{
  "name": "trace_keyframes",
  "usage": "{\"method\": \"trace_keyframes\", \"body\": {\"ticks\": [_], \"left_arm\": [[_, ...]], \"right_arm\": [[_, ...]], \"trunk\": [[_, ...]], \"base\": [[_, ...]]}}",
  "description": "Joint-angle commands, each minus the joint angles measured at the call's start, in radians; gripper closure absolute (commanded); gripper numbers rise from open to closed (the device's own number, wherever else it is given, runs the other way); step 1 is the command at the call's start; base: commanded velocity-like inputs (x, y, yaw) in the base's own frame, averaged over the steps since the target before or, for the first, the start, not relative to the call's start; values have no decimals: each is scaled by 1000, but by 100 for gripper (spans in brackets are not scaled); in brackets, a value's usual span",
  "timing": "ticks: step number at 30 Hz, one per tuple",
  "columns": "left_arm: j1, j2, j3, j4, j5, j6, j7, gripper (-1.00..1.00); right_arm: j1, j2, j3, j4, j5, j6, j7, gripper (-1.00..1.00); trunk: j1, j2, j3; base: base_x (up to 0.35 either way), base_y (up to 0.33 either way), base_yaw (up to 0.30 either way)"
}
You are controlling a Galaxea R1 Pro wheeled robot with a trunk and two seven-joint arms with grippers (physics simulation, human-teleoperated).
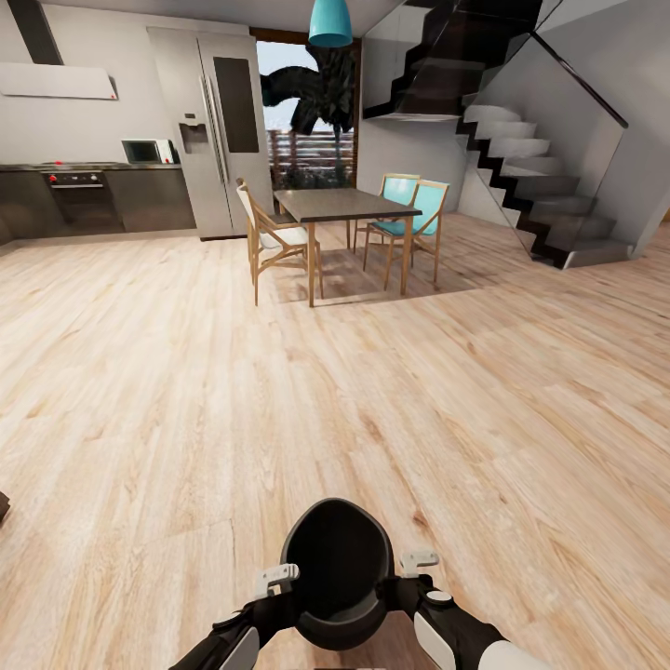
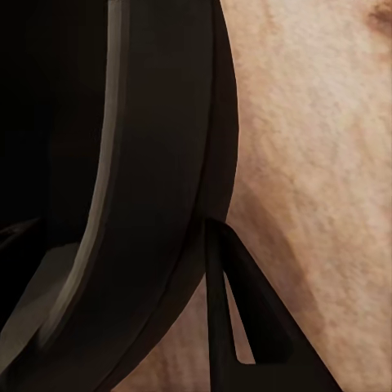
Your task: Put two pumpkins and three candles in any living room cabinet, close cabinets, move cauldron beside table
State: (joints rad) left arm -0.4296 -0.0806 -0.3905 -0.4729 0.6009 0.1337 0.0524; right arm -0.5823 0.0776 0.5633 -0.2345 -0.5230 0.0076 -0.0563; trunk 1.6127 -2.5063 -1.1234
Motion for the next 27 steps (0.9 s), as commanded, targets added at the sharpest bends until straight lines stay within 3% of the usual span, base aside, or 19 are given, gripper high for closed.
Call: {"method": "trace_keyframes", "body": {"ticks": [1, 12, 27], "left_arm": [[0, 1, -10, -1, 10, 3, 6, 100], [0, 2, -8, -1, 10, 3, 6, 100], [0, 3, -8, -1, 9, 3, 6, 100]], "right_arm": [[-1, -1, 9, -1, -7, 0, -5, 100], [-1, -1, 7, -2, -6, -1, -5, 100], [-1, -1, 6, -15, -5, -3, -1, 100]], "trunk": [[0, 0, -1], [0, 0, -1], [-7, 3, 57]], "base": [[0, 0, 0], [0, 0, 0], [0, 0, 0]]}}
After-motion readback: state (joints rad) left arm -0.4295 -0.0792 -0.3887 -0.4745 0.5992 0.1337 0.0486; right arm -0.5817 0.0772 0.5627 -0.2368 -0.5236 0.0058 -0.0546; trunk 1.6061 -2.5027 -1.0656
